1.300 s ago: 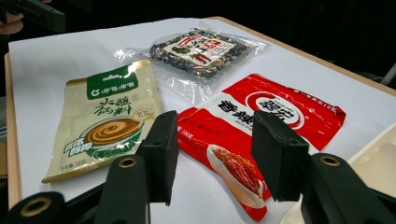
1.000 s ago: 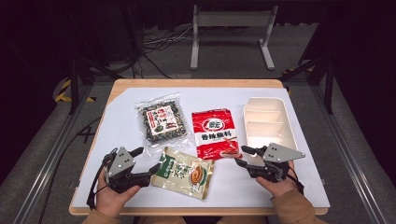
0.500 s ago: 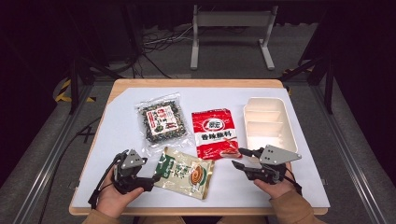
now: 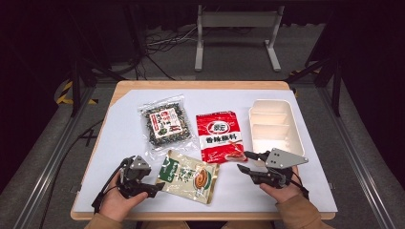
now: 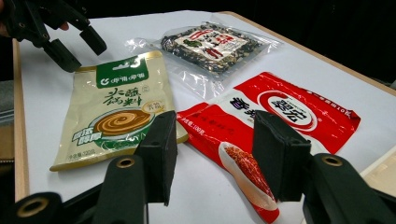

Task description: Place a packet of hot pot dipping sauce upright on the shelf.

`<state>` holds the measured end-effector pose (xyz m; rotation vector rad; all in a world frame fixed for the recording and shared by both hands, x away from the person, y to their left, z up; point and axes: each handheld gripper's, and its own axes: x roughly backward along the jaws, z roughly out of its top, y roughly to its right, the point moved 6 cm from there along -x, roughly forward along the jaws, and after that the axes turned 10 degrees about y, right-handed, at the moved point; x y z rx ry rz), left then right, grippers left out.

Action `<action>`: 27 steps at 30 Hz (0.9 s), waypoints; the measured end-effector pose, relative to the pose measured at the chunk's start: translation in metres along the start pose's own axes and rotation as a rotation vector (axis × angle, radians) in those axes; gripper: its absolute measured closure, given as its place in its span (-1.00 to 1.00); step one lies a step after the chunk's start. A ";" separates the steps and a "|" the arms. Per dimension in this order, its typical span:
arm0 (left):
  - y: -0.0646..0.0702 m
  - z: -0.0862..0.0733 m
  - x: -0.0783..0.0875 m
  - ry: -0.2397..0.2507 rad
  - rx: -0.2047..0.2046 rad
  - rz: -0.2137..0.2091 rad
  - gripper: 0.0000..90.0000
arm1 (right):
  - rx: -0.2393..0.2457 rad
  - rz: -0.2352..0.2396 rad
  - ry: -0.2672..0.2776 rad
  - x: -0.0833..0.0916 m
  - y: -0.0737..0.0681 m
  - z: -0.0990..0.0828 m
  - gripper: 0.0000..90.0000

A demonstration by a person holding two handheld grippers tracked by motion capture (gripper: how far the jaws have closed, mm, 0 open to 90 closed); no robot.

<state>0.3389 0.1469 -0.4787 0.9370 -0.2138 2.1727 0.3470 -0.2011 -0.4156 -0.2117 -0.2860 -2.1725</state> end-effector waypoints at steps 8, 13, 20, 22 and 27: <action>0.003 -0.004 -0.005 -0.040 0.005 -0.030 -0.33 | 0.002 0.000 -0.002 0.000 0.000 0.000 0.11; 0.005 -0.005 -0.006 -0.056 -0.017 -0.045 -0.16 | -0.003 0.002 -0.005 0.000 0.000 -0.001 0.11; 0.009 -0.004 -0.004 -0.059 -0.016 -0.082 0.08 | 0.003 0.000 -0.010 -0.001 -0.001 -0.001 0.10; 0.011 -0.001 -0.002 -0.037 -0.016 -0.082 0.13 | 0.003 0.000 -0.011 -0.001 0.000 -0.002 0.10; 0.021 0.006 0.002 0.009 -0.012 -0.143 0.23 | 0.001 0.001 -0.016 -0.002 -0.001 -0.003 0.09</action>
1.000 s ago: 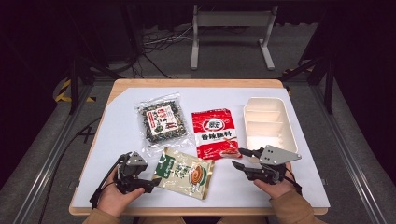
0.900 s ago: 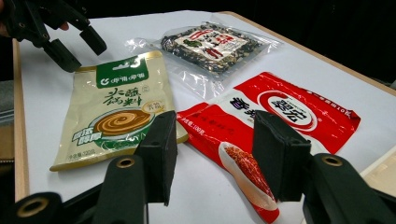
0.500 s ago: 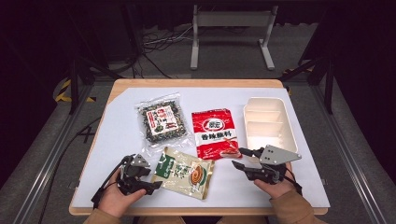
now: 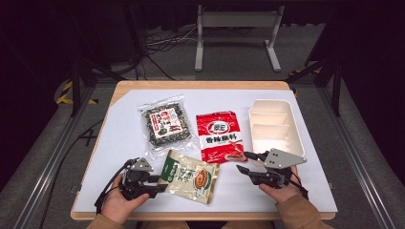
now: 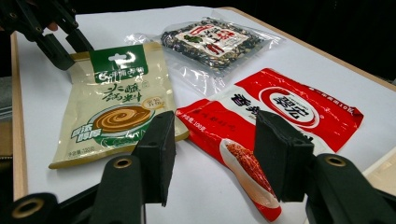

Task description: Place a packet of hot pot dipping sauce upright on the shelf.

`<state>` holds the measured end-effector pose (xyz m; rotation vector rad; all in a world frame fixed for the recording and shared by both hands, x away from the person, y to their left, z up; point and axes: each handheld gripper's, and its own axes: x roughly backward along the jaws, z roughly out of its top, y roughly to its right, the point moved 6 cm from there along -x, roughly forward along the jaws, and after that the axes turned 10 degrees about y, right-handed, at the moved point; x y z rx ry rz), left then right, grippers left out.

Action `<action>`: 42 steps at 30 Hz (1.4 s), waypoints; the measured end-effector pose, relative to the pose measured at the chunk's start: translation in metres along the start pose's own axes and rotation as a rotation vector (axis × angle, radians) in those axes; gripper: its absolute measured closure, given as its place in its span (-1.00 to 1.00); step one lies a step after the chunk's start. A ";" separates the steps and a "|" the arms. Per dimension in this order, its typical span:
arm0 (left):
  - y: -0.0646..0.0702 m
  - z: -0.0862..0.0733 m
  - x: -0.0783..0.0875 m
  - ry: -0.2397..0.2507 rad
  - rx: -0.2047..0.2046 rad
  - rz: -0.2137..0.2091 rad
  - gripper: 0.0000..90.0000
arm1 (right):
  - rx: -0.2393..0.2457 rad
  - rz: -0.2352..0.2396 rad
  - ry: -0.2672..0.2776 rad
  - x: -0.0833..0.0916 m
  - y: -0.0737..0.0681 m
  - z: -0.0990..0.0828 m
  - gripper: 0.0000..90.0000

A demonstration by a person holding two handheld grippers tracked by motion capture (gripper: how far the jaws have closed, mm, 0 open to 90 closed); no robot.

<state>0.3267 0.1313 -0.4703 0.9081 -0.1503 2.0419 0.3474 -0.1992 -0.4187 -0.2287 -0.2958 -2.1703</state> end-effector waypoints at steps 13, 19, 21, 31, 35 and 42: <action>0.005 -0.001 -0.014 0.027 -0.023 0.066 0.30 | 0.004 0.003 -0.001 0.000 0.000 0.000 0.08; 0.003 -0.001 -0.019 0.061 0.037 0.068 0.30 | 0.007 0.001 -0.001 0.000 -0.001 0.000 0.09; 0.002 -0.001 -0.020 0.067 0.050 0.066 0.30 | 0.013 0.001 -0.002 0.000 -0.001 0.000 0.09; -0.002 -0.001 -0.023 0.095 0.081 0.047 0.72 | 0.036 -0.005 0.000 0.001 -0.001 0.001 0.20; -0.002 0.000 -0.021 0.093 0.072 0.020 0.92 | -0.002 0.012 0.010 0.003 0.000 0.004 0.30; 0.002 0.010 -0.011 0.154 0.069 0.000 0.98 | 0.007 -0.011 0.027 0.004 0.000 0.006 0.21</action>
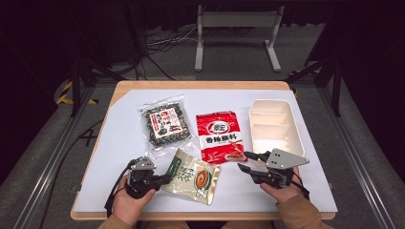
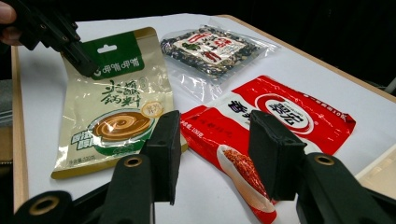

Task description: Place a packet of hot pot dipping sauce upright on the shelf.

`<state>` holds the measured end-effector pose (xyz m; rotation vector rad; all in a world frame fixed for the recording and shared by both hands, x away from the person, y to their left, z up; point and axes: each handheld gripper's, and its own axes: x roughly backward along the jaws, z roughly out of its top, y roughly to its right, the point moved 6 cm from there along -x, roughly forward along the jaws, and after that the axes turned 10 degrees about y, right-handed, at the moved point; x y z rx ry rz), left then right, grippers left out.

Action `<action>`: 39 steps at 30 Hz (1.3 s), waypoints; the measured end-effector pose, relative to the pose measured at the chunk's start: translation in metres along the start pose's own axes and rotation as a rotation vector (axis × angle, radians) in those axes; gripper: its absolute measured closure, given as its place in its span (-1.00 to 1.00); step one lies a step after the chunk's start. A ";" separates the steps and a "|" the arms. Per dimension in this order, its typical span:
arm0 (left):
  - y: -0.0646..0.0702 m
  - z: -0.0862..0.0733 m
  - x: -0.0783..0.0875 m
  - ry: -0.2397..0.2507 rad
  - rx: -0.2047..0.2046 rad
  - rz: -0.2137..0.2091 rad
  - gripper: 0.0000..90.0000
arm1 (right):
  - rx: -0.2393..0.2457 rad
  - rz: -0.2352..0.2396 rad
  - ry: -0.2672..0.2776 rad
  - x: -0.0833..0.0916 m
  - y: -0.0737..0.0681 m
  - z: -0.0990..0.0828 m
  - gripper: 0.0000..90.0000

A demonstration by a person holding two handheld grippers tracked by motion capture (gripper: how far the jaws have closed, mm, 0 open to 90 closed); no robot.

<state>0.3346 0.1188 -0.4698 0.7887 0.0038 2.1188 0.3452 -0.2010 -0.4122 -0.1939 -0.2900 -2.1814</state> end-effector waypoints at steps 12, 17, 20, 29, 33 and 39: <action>0.010 0.036 0.021 0.065 -0.106 0.031 0.98 | -0.030 0.004 -0.003 0.003 0.003 0.005 0.21; 0.018 0.058 0.039 0.133 -0.155 0.005 0.98 | -0.033 0.014 0.001 0.005 0.004 0.009 0.22; 0.022 0.067 0.047 0.150 -0.190 0.019 0.98 | -0.037 0.024 0.001 0.006 0.003 0.011 0.23; 0.035 0.087 0.054 0.173 -0.286 0.036 0.99 | -0.027 0.089 0.010 0.003 -0.003 0.023 0.26; 0.038 0.092 0.053 0.185 -0.295 0.034 0.99 | 0.002 0.126 0.015 0.000 -0.009 0.031 0.28; 0.041 0.097 0.053 0.196 -0.294 0.024 0.99 | 0.015 0.161 0.016 -0.003 -0.016 0.040 0.30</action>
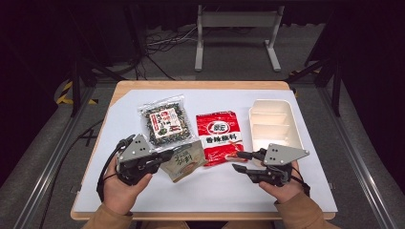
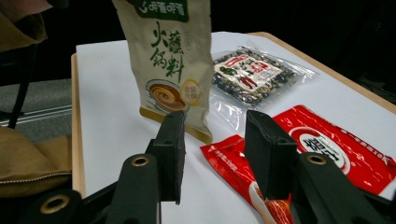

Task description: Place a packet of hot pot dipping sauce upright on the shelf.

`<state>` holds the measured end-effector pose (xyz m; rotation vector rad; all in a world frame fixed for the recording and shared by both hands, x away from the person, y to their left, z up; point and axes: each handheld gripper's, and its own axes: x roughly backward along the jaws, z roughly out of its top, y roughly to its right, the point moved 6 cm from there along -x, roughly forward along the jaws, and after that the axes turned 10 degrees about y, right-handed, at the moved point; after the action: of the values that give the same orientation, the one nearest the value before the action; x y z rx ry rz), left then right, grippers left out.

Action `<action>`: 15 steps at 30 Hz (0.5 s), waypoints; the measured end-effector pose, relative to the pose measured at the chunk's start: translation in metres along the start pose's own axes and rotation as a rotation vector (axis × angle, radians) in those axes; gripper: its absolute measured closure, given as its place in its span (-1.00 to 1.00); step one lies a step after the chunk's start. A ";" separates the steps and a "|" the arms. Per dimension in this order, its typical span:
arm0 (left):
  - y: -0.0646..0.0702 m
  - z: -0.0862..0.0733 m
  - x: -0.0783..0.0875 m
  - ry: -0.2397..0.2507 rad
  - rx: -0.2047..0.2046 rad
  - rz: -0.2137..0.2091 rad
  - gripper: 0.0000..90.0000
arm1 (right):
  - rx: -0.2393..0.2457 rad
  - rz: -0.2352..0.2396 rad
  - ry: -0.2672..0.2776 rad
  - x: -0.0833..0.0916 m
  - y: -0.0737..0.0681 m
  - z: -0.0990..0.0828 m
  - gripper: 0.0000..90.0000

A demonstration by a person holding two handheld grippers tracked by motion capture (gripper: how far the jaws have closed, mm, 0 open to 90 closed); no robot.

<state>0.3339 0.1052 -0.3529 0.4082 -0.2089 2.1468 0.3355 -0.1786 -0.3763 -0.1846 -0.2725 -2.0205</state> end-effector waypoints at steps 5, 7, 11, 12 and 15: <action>0.004 0.000 -0.003 -0.011 -0.010 -0.009 0.99 | 0.023 0.042 -0.014 -0.010 -0.005 0.012 0.30; 0.004 -0.001 -0.004 -0.013 -0.001 -0.018 0.99 | 0.034 0.069 -0.022 -0.016 -0.006 0.018 0.31; 0.005 -0.002 -0.005 -0.012 0.002 -0.029 0.99 | 0.060 0.117 -0.029 -0.030 -0.005 0.031 0.31; 0.006 -0.002 -0.005 -0.012 0.004 -0.032 0.99 | 0.066 0.128 -0.032 -0.033 -0.005 0.035 0.31; 0.007 -0.002 -0.005 -0.003 0.004 -0.036 0.98 | 0.090 0.158 -0.044 -0.043 -0.006 0.043 0.33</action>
<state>0.3308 0.0978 -0.3568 0.4149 -0.1979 2.1118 0.3495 -0.1273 -0.3458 -0.1881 -0.3642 -1.8451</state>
